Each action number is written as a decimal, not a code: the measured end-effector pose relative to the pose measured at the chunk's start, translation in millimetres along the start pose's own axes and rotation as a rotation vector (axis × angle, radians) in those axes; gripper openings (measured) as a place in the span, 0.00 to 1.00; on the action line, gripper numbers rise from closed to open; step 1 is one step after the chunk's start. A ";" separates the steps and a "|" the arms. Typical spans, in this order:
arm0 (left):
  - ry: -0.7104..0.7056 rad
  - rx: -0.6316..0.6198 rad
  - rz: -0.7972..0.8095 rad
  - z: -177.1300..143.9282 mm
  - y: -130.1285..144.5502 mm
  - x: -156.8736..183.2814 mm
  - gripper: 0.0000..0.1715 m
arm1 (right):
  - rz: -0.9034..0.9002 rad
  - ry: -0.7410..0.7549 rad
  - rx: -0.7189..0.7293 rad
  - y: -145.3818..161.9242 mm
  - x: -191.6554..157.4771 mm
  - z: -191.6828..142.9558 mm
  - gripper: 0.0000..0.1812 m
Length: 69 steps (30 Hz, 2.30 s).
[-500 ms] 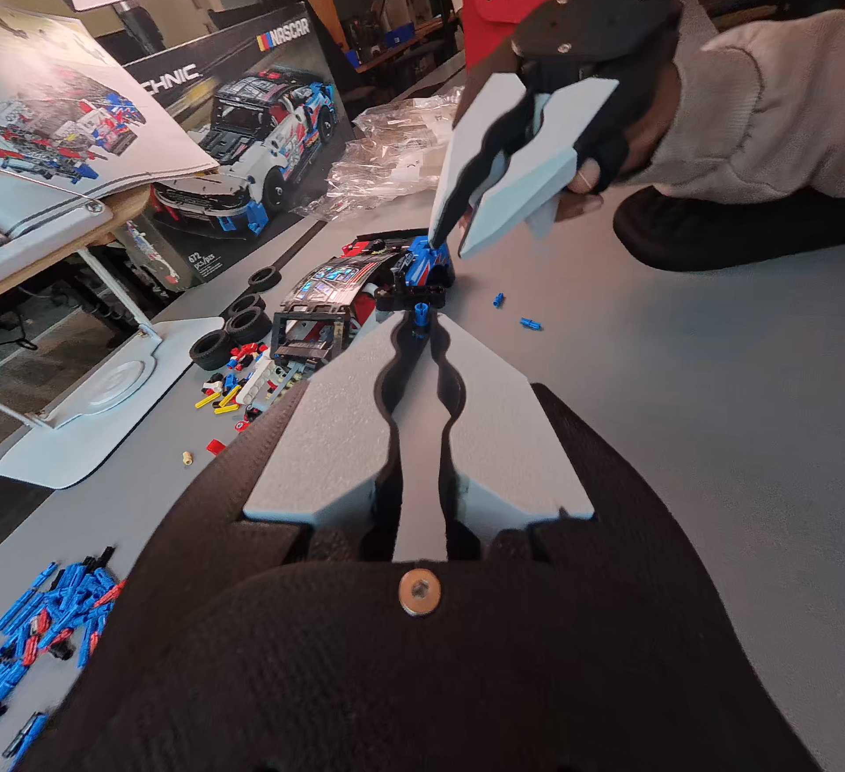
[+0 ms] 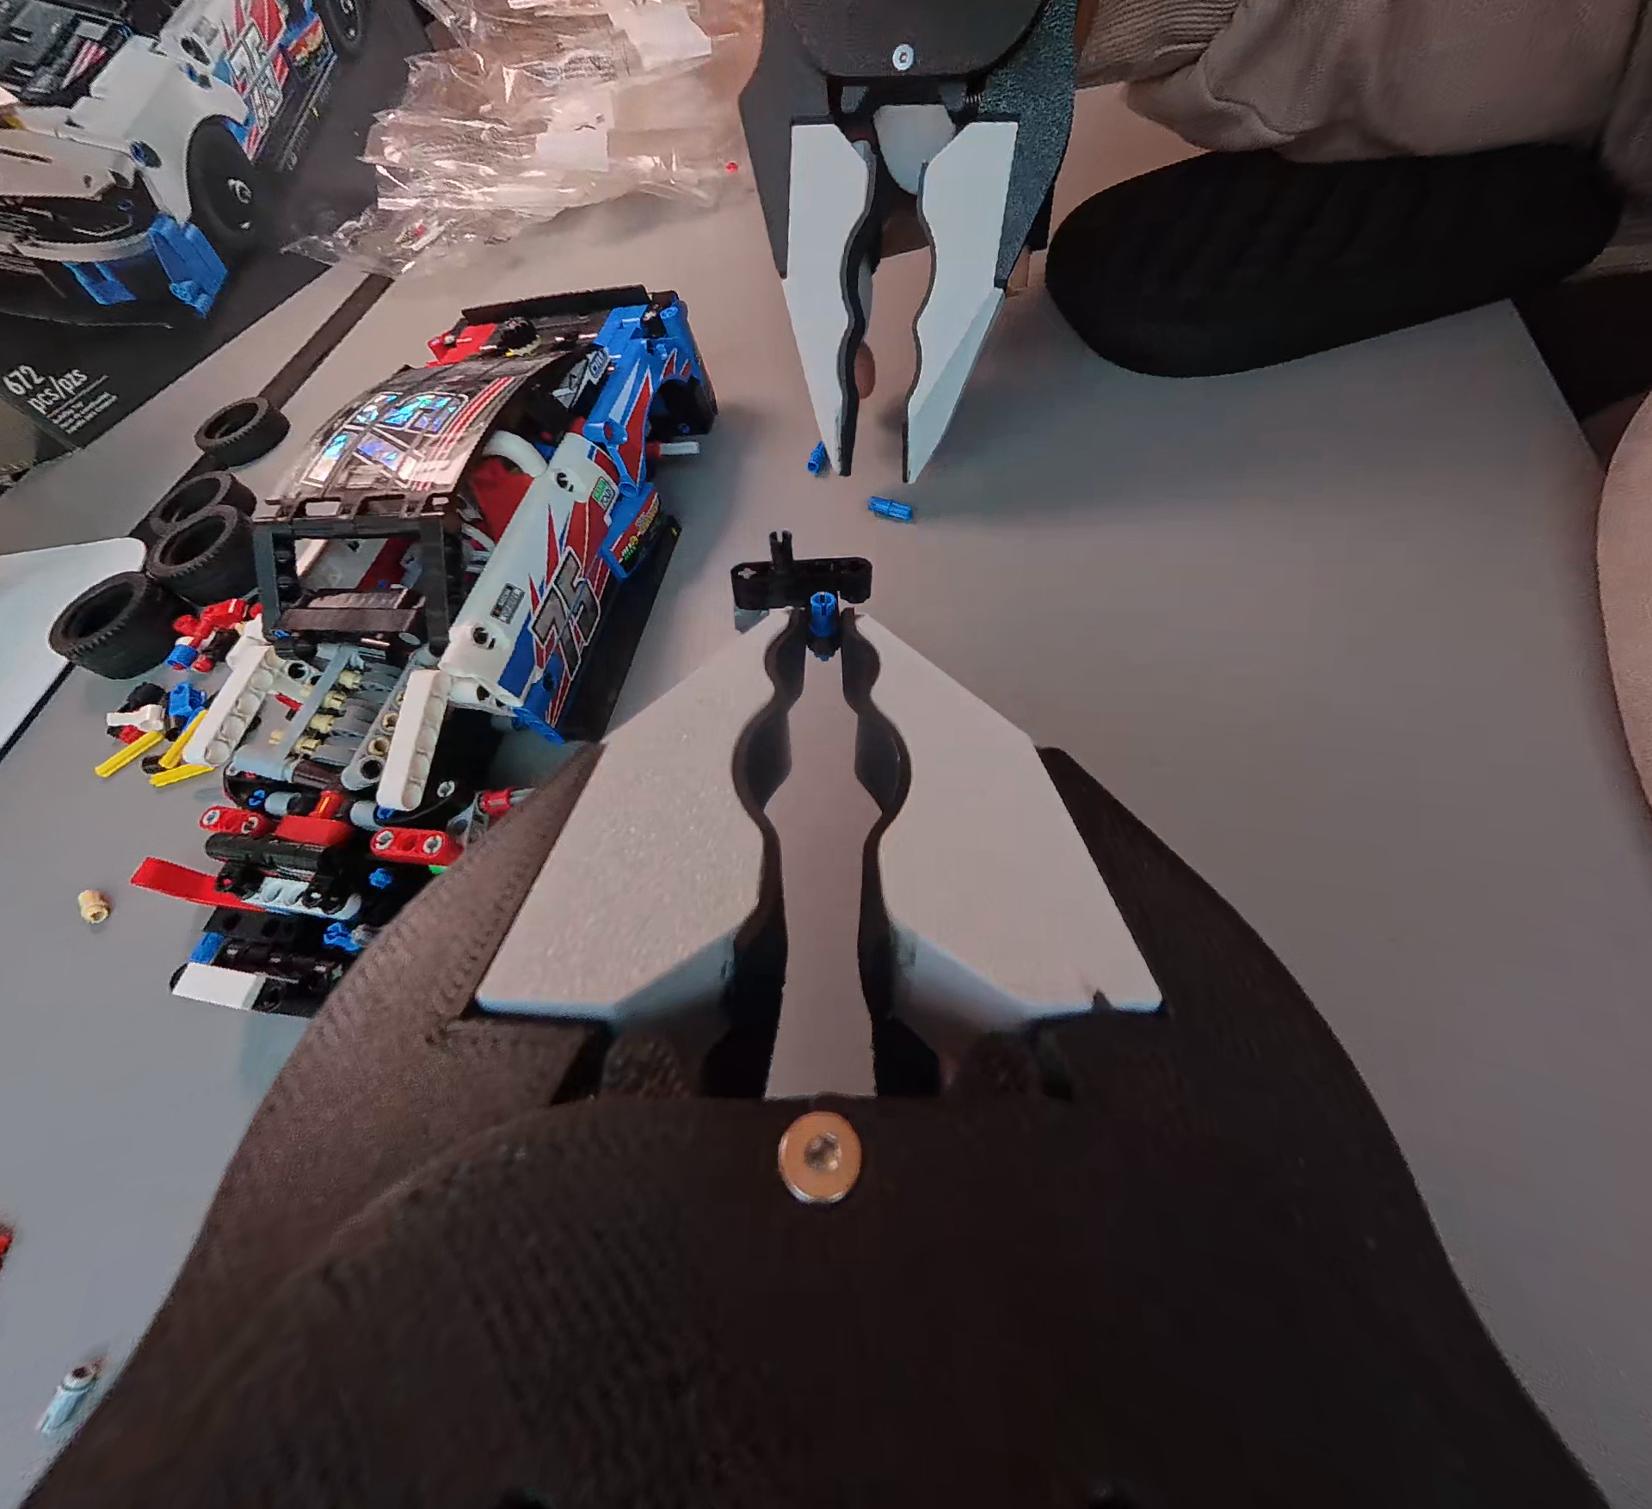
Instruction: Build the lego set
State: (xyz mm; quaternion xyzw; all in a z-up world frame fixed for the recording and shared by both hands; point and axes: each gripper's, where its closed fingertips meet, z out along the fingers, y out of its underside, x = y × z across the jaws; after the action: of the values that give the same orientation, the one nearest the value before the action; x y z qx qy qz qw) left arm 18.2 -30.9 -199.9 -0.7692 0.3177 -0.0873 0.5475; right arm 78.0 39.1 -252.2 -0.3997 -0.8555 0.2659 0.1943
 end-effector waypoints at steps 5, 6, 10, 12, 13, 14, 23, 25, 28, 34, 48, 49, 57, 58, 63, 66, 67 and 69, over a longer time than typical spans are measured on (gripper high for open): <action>0.013 -0.020 0.007 1.1 2.9 3.6 0.04 | -0.064 -0.134 -0.045 -4.4 -8.2 9.6 0.10; 0.014 -0.022 0.011 1.1 3.1 3.7 0.04 | -0.069 -0.149 -0.067 -2.5 -9.6 11.3 0.10; 0.020 -0.025 0.013 0.7 3.6 4.8 0.04 | -0.064 -0.182 -0.072 -0.5 -16.5 9.1 0.07; 0.027 -0.027 0.014 0.9 4.0 5.8 0.04 | -0.043 -0.191 -0.052 -0.1 -20.5 7.7 0.07; 0.031 -0.028 0.014 1.2 4.3 6.5 0.04 | -0.033 -0.193 -0.040 0.3 -22.0 7.0 0.07; 0.035 -0.029 0.015 1.4 4.7 7.2 0.04 | -0.025 -0.190 -0.028 0.6 -22.5 6.5 0.07; 0.042 -0.042 0.016 3.1 7.0 9.6 0.04 | -0.047 -0.170 -0.022 1.6 -26.8 5.5 0.06; 0.046 -0.046 0.011 3.6 8.0 9.9 0.04 | -0.053 -0.170 -0.016 1.0 -28.3 5.6 0.05; 0.051 -0.050 0.011 4.0 8.8 10.8 0.04 | -0.051 -0.162 -0.012 1.4 -29.5 5.3 0.04; 0.060 -0.060 0.010 5.3 10.5 13.0 0.04 | -0.067 -0.131 0.008 -3.9 -35.0 8.3 0.02; 0.098 -0.185 -0.090 11.1 27.4 19.7 0.04 | -0.233 0.039 -0.060 -48.0 -25.7 8.4 0.02; 0.099 -0.191 -0.096 11.4 28.8 19.8 0.03 | -0.246 0.038 -0.075 -49.2 -26.8 13.0 0.02; 0.114 -0.220 -0.079 16.6 34.1 27.9 0.04 | -0.207 -0.023 -0.153 -40.1 -29.1 32.0 0.02; 0.116 -0.224 -0.076 17.2 34.7 28.9 0.04 | -0.196 -0.026 -0.148 -40.0 -28.3 32.6 0.02; 0.115 -0.227 -0.077 17.8 35.5 29.1 0.04 | -0.126 -0.055 -0.113 -36.8 -29.5 32.5 0.04; 0.114 -0.225 -0.079 17.9 35.6 28.6 0.04 | -0.077 -0.068 -0.088 -34.4 -30.8 29.6 0.06; 0.113 -0.225 -0.078 18.0 35.7 28.6 0.03 | -0.065 -0.064 -0.085 -33.0 -30.1 28.6 0.06; 0.113 -0.225 -0.076 18.4 35.7 28.9 0.04 | -0.047 -0.058 -0.076 -31.2 -29.6 27.1 0.06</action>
State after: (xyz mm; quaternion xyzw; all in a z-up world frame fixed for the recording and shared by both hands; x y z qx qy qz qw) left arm 35.7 -40.4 -245.2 -0.8311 0.3265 -0.1151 0.4351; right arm 63.0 -9.2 -258.0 -0.3786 -0.8794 0.2400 0.1601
